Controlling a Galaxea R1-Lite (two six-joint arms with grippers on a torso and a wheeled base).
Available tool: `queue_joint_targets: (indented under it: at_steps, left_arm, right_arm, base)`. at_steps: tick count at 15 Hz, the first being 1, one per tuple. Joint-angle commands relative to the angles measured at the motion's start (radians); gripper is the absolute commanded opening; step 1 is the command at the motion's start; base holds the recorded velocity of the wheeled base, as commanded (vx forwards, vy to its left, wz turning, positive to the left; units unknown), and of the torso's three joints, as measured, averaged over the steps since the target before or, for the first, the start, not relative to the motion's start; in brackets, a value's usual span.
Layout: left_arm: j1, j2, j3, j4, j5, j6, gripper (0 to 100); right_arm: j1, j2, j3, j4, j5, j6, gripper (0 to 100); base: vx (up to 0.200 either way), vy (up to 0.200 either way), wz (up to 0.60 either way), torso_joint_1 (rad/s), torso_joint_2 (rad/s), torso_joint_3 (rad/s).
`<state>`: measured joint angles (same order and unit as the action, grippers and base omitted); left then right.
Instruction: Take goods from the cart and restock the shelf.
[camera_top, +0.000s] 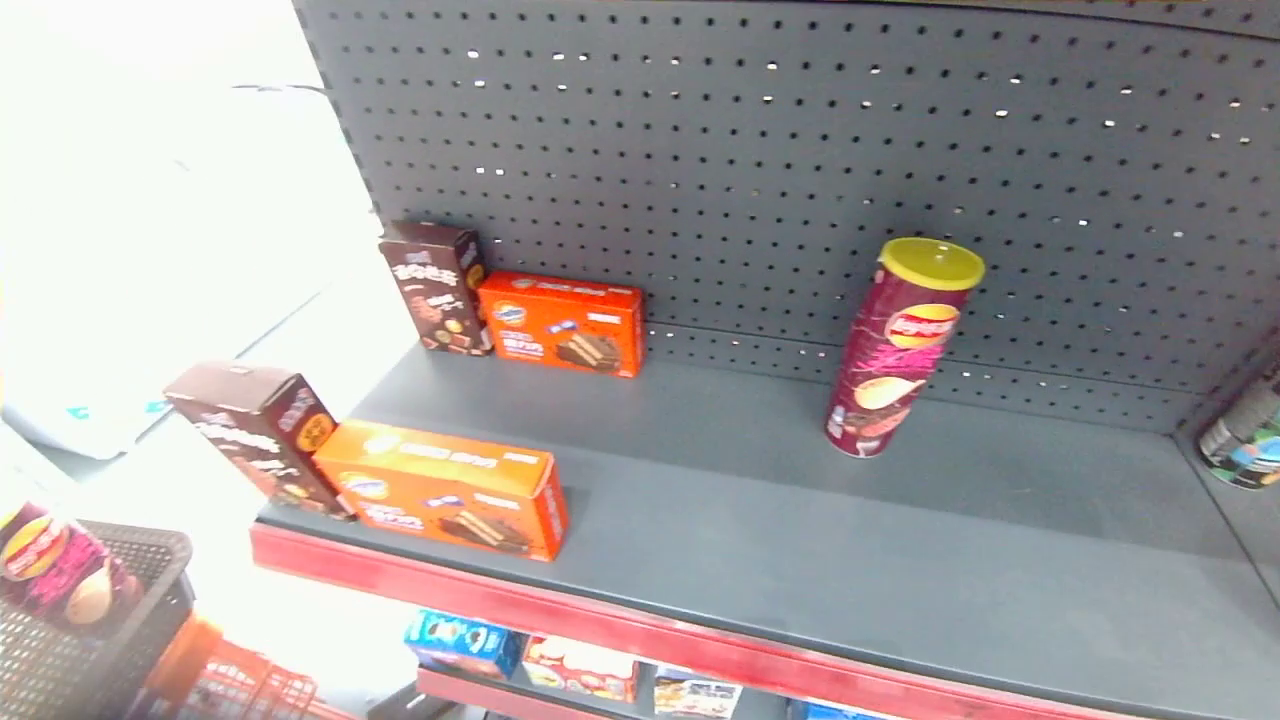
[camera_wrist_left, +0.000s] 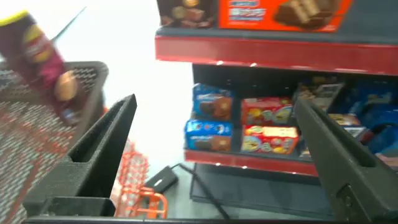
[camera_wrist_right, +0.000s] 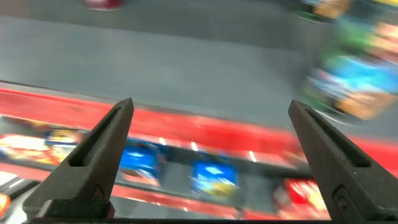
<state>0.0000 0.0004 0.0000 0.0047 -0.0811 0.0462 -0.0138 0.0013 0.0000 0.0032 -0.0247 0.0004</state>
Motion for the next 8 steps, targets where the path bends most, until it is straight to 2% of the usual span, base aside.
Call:
queue_joint_targets:
  at_steps: [1,5,8]
  left_arm:
    - [0.0,0.001,0.0,0.0,0.0,0.0,100]
    - [0.0,0.001,0.0,0.0,0.0,0.0,100]
    - [0.0,0.001,0.0,0.0,0.0,0.0,100]
  right_arm:
    - [0.0,0.0,0.0,0.0,0.0,0.0,100]
    - [0.0,0.0,0.0,0.0,0.0,0.0,100]
    - [0.0,0.0,0.0,0.0,0.0,0.0,100]
  base:
    - [0.0,0.0,0.6,0.002,0.0,0.002]
    - [0.0,0.0,0.6,0.004,0.0,0.004]
    - [0.0,0.0,0.0,0.0,0.0,0.0]
